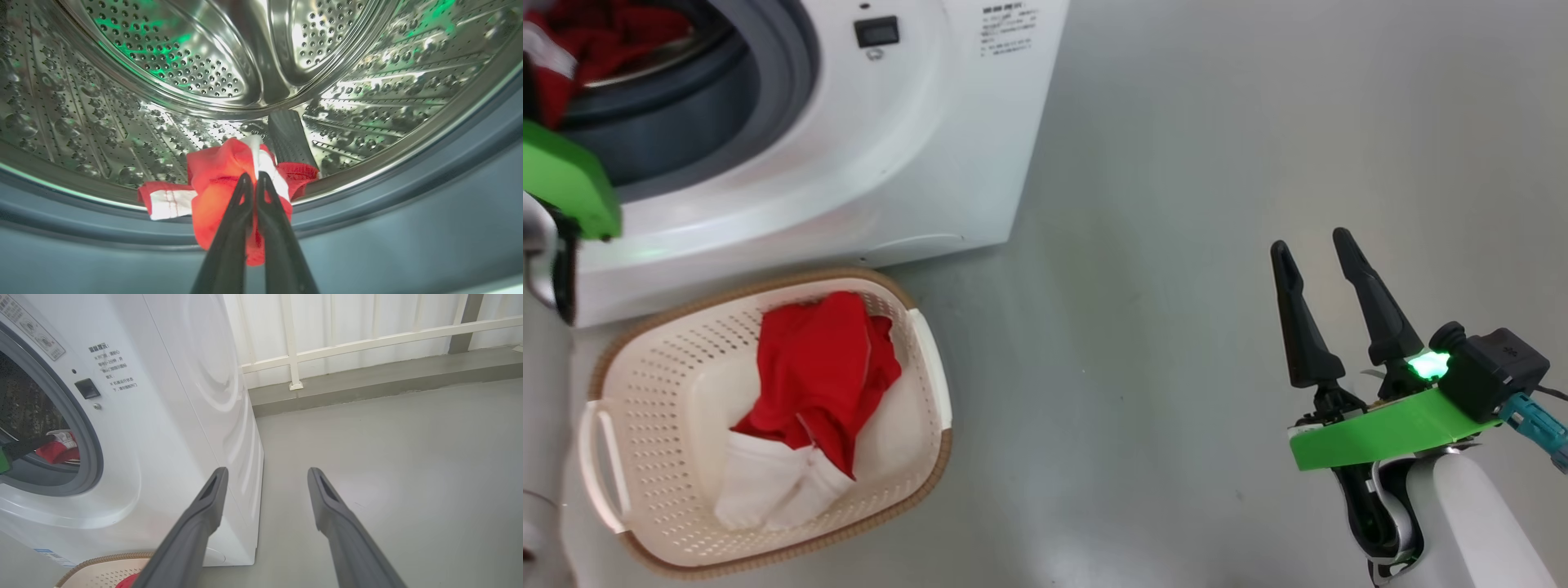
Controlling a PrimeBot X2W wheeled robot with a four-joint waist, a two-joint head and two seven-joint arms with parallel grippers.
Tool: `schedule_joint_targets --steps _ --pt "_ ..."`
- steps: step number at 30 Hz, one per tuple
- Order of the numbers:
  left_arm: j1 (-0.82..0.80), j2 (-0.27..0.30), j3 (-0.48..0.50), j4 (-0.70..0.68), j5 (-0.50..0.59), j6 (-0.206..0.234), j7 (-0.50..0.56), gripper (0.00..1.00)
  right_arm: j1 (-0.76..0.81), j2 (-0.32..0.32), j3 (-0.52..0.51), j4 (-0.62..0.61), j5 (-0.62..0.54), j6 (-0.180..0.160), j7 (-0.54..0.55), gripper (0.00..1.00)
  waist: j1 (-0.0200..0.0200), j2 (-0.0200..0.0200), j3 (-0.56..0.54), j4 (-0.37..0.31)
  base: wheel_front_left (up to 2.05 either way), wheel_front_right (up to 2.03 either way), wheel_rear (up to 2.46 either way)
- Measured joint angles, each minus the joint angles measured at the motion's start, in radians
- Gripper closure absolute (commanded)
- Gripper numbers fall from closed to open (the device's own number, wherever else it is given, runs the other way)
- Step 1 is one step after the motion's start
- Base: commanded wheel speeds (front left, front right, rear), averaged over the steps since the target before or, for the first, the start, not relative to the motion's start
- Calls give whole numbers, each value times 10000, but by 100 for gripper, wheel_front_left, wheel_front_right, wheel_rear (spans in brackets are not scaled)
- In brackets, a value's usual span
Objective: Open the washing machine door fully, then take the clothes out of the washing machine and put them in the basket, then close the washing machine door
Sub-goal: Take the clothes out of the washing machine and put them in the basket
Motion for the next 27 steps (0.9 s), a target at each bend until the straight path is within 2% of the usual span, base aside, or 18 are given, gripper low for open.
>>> schedule_joint_targets --steps 2,9,16,27 --pt "339 -173 203 -351 -320 -105 -44 100 23 2 -56 36 -25 0 0 0 0 0 -159 84 0 0 0" --pt "1935 -738 917 -3432 -943 -280 -50 100 393 0 -198 38 -196 0 0 0 0 0 -666 448 0 0 0" --pt "3490 -1223 1371 -5875 -938 -456 -50 100 633 0 -282 50 -364 0 0 0 0 0 -1100 787 0 0 0" --pt "5294 -1877 1848 -8356 -966 -704 -94 100 1035 2 -389 125 -543 0 0 0 0 0 -1730 1148 0 0 0"
